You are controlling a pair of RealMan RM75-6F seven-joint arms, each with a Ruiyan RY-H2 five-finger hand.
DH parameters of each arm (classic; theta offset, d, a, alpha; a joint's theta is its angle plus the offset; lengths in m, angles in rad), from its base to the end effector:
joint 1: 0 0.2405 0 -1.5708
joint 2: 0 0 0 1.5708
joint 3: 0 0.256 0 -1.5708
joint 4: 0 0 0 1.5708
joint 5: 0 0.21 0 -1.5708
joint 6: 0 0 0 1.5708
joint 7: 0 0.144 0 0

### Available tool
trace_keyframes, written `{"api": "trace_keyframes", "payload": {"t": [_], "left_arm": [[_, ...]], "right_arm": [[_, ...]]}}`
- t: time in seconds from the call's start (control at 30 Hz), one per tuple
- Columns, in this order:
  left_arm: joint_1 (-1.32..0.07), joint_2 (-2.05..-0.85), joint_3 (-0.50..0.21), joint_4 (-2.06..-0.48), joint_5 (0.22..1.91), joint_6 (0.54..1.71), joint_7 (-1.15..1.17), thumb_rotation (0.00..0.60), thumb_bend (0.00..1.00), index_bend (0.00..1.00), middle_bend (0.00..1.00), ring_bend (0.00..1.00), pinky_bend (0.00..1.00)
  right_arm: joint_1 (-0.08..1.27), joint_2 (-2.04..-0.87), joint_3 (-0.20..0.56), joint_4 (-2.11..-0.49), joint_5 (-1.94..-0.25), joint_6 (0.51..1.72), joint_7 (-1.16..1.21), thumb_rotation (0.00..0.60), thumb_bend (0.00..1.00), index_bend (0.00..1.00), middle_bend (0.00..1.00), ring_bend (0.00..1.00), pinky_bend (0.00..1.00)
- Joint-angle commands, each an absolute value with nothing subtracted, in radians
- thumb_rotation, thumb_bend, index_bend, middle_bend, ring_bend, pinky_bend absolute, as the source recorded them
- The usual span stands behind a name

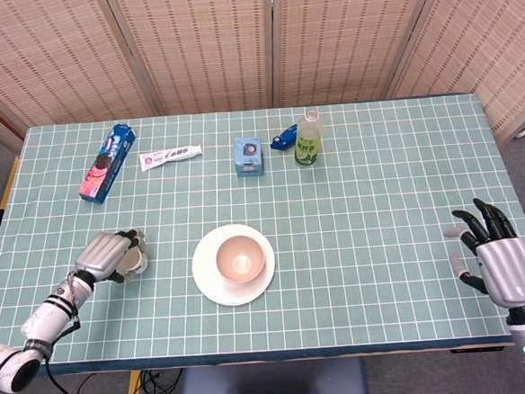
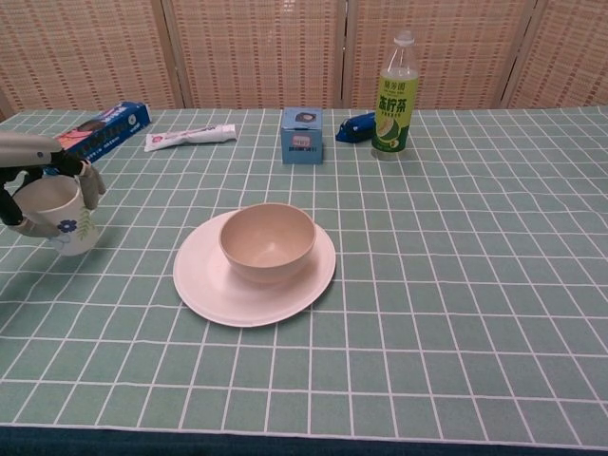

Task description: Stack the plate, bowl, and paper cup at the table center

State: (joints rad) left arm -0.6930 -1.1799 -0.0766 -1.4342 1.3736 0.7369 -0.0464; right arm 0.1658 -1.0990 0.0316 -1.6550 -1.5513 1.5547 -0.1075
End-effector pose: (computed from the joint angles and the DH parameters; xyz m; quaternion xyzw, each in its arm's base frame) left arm -0.2393 0.3526 0.0815 -0.7852 -0.3822 -0.2613 0.4114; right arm -0.2797 -0.1995 0.1655 0.6270 -0.3107 0.4128 0.5830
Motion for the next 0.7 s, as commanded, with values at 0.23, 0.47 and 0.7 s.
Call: {"api": "trace_keyframes", "payload": {"t": [0.23,0.47,0.7], "left_arm": [[-0.730,-1.072,-0.128,-1.642,1.435,0.797,-0.088,0.600,0.26,0.36,0.23,0.31,0.62],[-0.797,-1.087,-0.168,-1.738,1.428,0.772,-0.063,0.600,0.26,0.36,0.23,0.31,0.62],[-0.872,-1.171,-0.192,-1.749,1.352,0.719,0.022,0.600,0.26,0.35,0.23,0.31,0.62]], "right_arm": [[0.152,-1.124,0.035,-1.620,-1.540,1.538,-0.090,0.600,0.35,0.35,0.21,0.02,0.10],[0.153,-1.124,0.043,-1.616,-1.544,1.525,-0.089,0.600,0.35,0.35,0.21,0.02,0.10],[0.146,-1.119,0.048,-1.612,-1.541,1.522,-0.081,0.600,0.35,0.35,0.21,0.02,0.10]]}}
